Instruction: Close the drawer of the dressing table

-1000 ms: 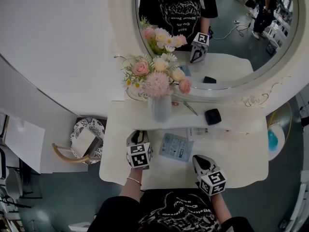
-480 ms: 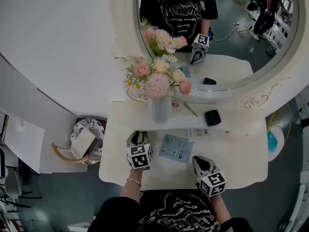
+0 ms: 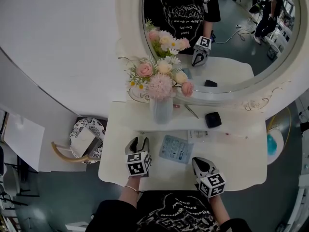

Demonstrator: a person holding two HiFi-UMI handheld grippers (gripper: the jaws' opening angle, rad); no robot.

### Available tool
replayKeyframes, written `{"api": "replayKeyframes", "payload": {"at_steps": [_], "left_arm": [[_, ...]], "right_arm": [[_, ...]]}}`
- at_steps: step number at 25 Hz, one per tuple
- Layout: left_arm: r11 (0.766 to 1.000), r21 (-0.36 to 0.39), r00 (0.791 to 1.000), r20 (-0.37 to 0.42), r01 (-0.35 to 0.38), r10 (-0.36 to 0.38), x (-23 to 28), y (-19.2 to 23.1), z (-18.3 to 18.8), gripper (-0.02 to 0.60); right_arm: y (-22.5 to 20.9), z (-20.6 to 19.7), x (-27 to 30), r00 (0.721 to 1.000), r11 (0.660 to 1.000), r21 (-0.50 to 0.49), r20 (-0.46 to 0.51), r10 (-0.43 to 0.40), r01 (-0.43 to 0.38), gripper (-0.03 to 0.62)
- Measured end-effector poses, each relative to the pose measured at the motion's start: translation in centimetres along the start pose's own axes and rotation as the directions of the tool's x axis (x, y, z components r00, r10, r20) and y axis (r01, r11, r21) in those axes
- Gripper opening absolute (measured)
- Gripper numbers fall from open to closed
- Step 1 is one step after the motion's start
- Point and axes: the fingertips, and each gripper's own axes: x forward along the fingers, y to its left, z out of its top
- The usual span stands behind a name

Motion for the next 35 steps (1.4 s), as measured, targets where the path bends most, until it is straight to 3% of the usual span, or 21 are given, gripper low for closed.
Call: {"api": "replayKeyframes", "payload": {"at_steps": [12,16,21,27,35], "left_arm": [[0.983,0.007,0.981,0.059,0.183,-0.183,-5.1,-6.3,-1.0,0.181],[0.955,0.066,0.956,0.047,0.288,-0.291,-6.2,-9.1,-1.9,0.145],[0.914,0.100,0.918,0.010,0.394,-0.397,-7.3,-12.1,-3.2,0.043],[0.869,0.142,0.879,-0.015,0.474,-0.477,-7.9,-14.4,-3.8,0.020],[0.855,0.143,0.865,-0.013,0.498,-0.502,-8.2,-14.9,-3.8,0.020]], "right_arm": [[0.2,0.0,0.0,1.000,1.000,-0.008,0.005,0.014,-0.014,0.012],[0.2,-0.1,-0.1,1.000,1.000,-0.002,0.007,0.016,-0.016,0.012],[0.3,-0.2,0.1,1.000,1.000,-0.003,0.002,0.026,-0.026,0.012],[0.8,-0.3,0.4,0.999,0.998,-0.036,-0.012,0.046,-0.046,0.009],[0.7,-0.3,0.6,0.999,0.998,-0.053,-0.019,0.034,-0.035,0.009]]}}
